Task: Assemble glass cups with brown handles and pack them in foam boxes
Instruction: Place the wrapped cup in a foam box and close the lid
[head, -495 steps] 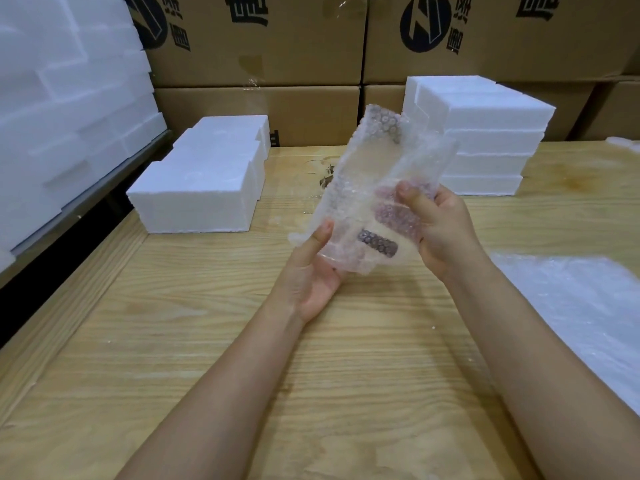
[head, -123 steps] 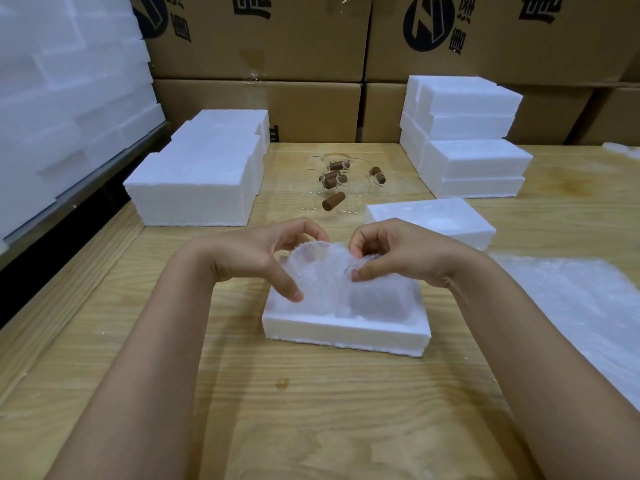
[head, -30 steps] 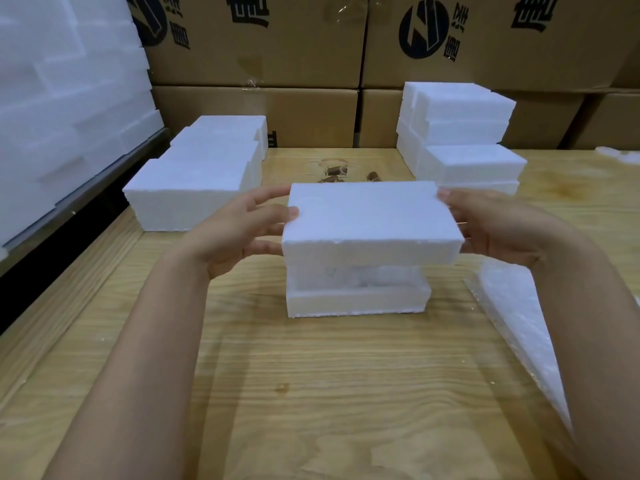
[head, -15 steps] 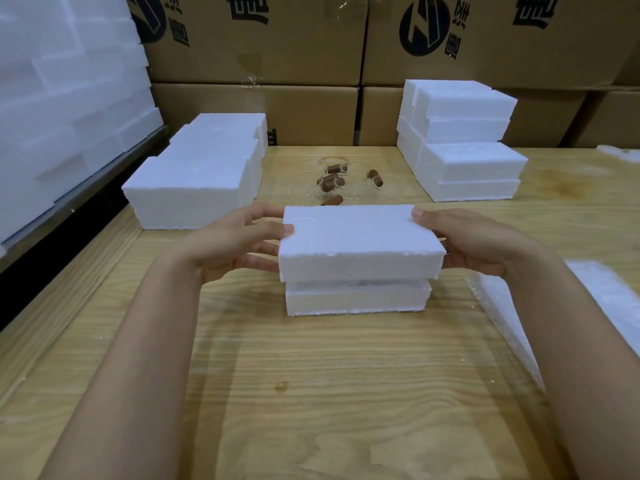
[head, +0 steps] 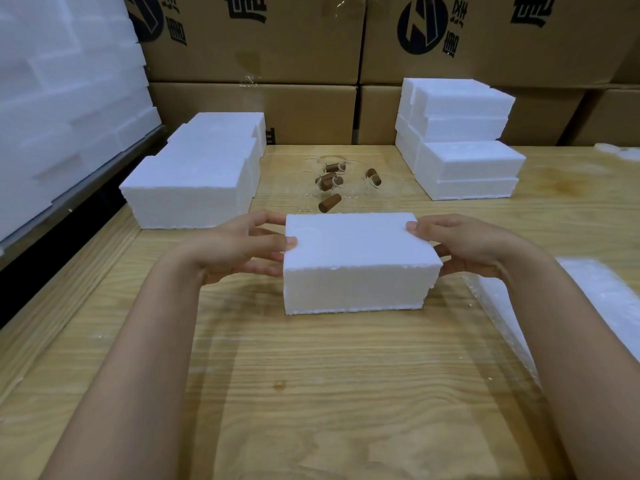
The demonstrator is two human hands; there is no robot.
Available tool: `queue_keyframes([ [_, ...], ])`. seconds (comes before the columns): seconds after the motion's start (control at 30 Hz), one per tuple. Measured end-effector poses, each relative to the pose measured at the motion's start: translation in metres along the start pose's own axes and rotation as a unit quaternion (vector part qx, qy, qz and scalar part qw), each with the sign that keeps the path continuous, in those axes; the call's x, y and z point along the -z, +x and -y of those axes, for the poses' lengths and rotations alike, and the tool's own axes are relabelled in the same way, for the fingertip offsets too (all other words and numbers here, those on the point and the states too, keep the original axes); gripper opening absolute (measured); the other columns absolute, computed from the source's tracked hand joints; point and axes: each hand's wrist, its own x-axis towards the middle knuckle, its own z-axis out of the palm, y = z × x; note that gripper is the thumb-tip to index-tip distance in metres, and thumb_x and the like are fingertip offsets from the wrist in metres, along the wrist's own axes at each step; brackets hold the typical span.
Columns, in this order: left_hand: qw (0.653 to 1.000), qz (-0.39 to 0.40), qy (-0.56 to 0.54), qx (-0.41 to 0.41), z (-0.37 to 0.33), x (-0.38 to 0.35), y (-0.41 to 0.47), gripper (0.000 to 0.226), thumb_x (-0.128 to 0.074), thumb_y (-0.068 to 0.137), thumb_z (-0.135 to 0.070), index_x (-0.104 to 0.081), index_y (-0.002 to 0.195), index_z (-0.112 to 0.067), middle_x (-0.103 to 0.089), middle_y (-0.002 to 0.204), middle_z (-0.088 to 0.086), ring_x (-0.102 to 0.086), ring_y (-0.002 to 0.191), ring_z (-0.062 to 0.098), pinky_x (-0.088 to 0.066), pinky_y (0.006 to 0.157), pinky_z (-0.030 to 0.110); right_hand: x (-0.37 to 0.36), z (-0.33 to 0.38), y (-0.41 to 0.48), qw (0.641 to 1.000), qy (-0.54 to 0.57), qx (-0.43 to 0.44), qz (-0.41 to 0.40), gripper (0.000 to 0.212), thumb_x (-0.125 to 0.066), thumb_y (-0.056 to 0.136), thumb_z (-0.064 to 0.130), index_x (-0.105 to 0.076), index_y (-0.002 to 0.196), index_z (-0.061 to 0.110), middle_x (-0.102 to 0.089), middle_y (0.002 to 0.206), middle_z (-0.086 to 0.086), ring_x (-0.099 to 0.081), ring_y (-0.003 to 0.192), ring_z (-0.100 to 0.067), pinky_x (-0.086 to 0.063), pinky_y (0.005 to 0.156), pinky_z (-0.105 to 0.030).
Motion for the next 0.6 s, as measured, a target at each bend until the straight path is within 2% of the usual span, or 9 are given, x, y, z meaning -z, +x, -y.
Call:
queue_keyframes([
  [0.1, 1.000, 0.009, -0.006, 0.011, 0.000, -0.001, 0.000, 0.060, -0.078, 0.063, -0.032, -0.058, 0.120, -0.027, -0.073, 0.106, -0.002, -0.069, 0.097, 0.012, -0.056, 0.068, 0.020, -0.002, 0.002, -0.004, 1.000, -0.010, 0.000, -0.001, 0.026, -0.056, 0.090, 0.047, -0.074, 0.097, 0.030, -0.073, 0.097, 0.003, -0.069, 0.086, -0.015, -0.056, 0.066, -0.025],
  [0.17, 1.000, 0.010, 0.000, 0.011, 0.001, -0.002, -0.001, 0.064, -0.079, 0.062, -0.036, -0.056, 0.122, -0.030, -0.073, 0.108, -0.003, -0.069, 0.099, 0.011, -0.056, 0.068, 0.021, -0.005, 0.002, -0.005, 1.000, -0.010, 0.012, -0.011, 0.022, -0.054, 0.091, 0.047, -0.071, 0.101, 0.038, -0.072, 0.099, 0.011, -0.069, 0.088, -0.007, -0.054, 0.063, -0.019],
  [0.23, 1.000, 0.003, 0.010, 0.006, 0.005, -0.006, 0.000, 0.063, -0.082, 0.069, -0.037, -0.055, 0.126, -0.037, -0.071, 0.112, -0.005, -0.066, 0.104, 0.012, -0.056, 0.069, 0.020, -0.011, -0.001, -0.007, 0.999, 0.006, 0.033, -0.035, 0.025, -0.053, 0.092, 0.045, -0.059, 0.117, 0.047, -0.066, 0.109, 0.023, -0.064, 0.094, 0.004, -0.052, 0.063, -0.015],
  [0.3, 1.000, -0.012, 0.011, -0.014, 0.010, -0.015, 0.002, 0.041, -0.067, 0.082, -0.036, -0.057, 0.118, -0.052, -0.069, 0.113, -0.011, -0.063, 0.106, 0.014, -0.055, 0.072, 0.021, -0.018, -0.008, -0.005, 0.993, 0.034, 0.086, -0.075, 0.034, -0.050, 0.096, 0.040, -0.052, 0.129, 0.046, -0.057, 0.119, 0.031, -0.058, 0.102, 0.011, -0.050, 0.067, -0.010],
  [0.37, 0.999, -0.038, 0.002, -0.026, 0.013, -0.030, 0.003, 0.031, -0.049, 0.086, -0.037, -0.058, 0.096, -0.065, -0.067, 0.107, -0.019, -0.060, 0.103, 0.016, -0.050, 0.076, 0.024, -0.030, -0.016, -0.004, 0.983, 0.073, 0.140, -0.090, 0.030, -0.043, 0.100, 0.037, -0.055, 0.126, 0.046, -0.060, 0.118, 0.032, -0.058, 0.104, 0.010, -0.048, 0.071, -0.007],
  [0.4, 0.998, -0.058, -0.012, -0.029, 0.016, -0.037, 0.004, 0.030, -0.045, 0.082, -0.040, -0.057, 0.092, -0.065, -0.066, 0.106, -0.019, -0.059, 0.103, 0.016, -0.047, 0.079, 0.027, -0.037, -0.019, -0.003, 0.978, 0.098, 0.155, -0.097, 0.030, -0.040, 0.101, 0.037, -0.058, 0.122, 0.048, -0.061, 0.117, 0.030, -0.059, 0.104, 0.008, -0.047, 0.072, -0.007],
  [0.47, 0.992, -0.108, -0.056, -0.041, 0.021, -0.049, 0.007, 0.034, -0.039, 0.075, -0.046, -0.053, 0.101, -0.063, -0.065, 0.106, -0.020, -0.060, 0.104, 0.015, -0.047, 0.083, 0.032, -0.050, -0.020, 0.000, 0.969, 0.134, 0.167, -0.126, 0.031, -0.035, 0.102, 0.038, -0.061, 0.115, 0.051, -0.063, 0.113, 0.028, -0.062, 0.099, 0.003, -0.049, 0.071, -0.010],
  [0.53, 0.984, -0.144, -0.074, -0.076, 0.026, -0.055, 0.012, 0.047, -0.034, 0.074, -0.050, -0.044, 0.119, -0.061, -0.056, 0.106, -0.030, -0.058, 0.102, 0.002, -0.045, 0.085, 0.026, -0.055, -0.020, 0.004, 0.963, 0.130, 0.170, -0.165, 0.033, -0.034, 0.102, 0.039, -0.064, 0.108, 0.050, -0.064, 0.109, 0.026, -0.062, 0.091, 0.000, -0.048, 0.066, -0.012],
  [0.6, 0.978, -0.155, -0.053, -0.127, 0.030, -0.057, 0.010, 0.055, -0.033, 0.078, -0.048, -0.033, 0.131, -0.060, -0.039, 0.111, -0.042, -0.047, 0.097, -0.022, -0.038, 0.079, 0.010, -0.056, -0.021, 0.005, 0.954, 0.118, 0.191, -0.199, 0.032, -0.034, 0.102, 0.036, -0.065, 0.103, 0.045, -0.065, 0.098, 0.025, -0.060, 0.083, -0.001, -0.047, 0.062, -0.014],
])
